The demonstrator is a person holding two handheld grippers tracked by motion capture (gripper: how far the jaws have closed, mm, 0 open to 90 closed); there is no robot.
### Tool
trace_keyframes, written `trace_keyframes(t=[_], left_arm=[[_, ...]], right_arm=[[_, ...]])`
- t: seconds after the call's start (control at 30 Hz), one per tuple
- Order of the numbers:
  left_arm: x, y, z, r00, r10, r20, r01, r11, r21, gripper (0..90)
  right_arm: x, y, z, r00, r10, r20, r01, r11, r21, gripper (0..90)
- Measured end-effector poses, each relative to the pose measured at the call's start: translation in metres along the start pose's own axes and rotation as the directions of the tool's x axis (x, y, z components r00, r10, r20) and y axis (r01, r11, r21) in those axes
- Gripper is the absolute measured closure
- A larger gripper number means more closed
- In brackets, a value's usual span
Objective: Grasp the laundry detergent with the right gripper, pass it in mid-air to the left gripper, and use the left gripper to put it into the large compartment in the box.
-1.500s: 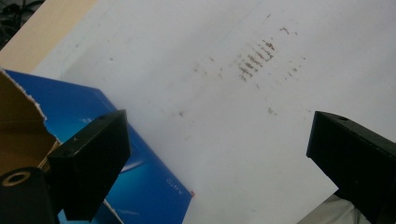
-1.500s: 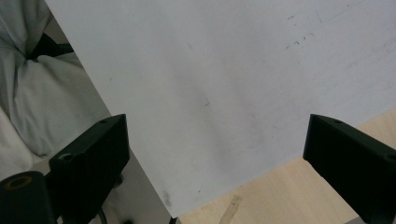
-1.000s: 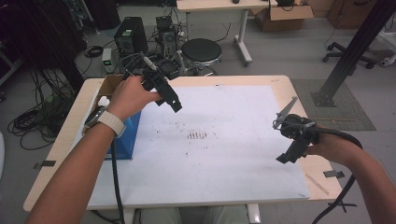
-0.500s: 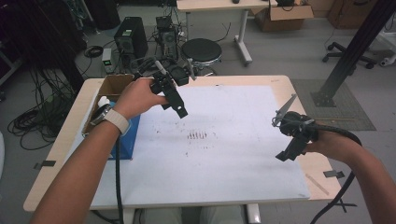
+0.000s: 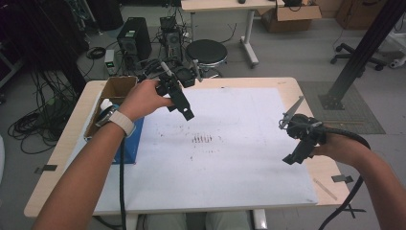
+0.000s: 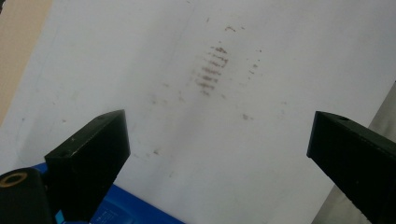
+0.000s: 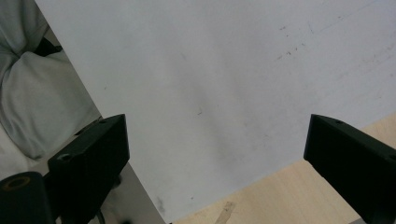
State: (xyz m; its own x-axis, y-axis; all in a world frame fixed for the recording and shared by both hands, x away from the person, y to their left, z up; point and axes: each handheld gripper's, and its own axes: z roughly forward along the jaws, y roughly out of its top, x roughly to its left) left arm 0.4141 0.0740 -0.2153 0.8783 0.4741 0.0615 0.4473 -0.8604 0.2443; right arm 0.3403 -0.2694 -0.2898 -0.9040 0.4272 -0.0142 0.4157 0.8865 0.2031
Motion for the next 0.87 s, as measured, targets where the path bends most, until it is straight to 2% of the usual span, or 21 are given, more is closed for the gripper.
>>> trace_keyframes(t=[0.3,0.87], left_arm=[[-0.0008,0.0017,0.0013,0.9999,0.013,0.007,-0.013,0.9999,0.001,6.5],[-0.0021,-0.0006,-0.0010,0.9999,0.005,0.010,-0.005,0.9999,-0.012,6.3]], right_arm=[[0.0003,-0.0005,0.0020,1.0000,0.003,-0.004,-0.003,1.000,0.003,6.5],[0.0028,-0.0030,0.0004,0.9999,0.015,0.006,-0.015,1.000,-0.005,5.2]])
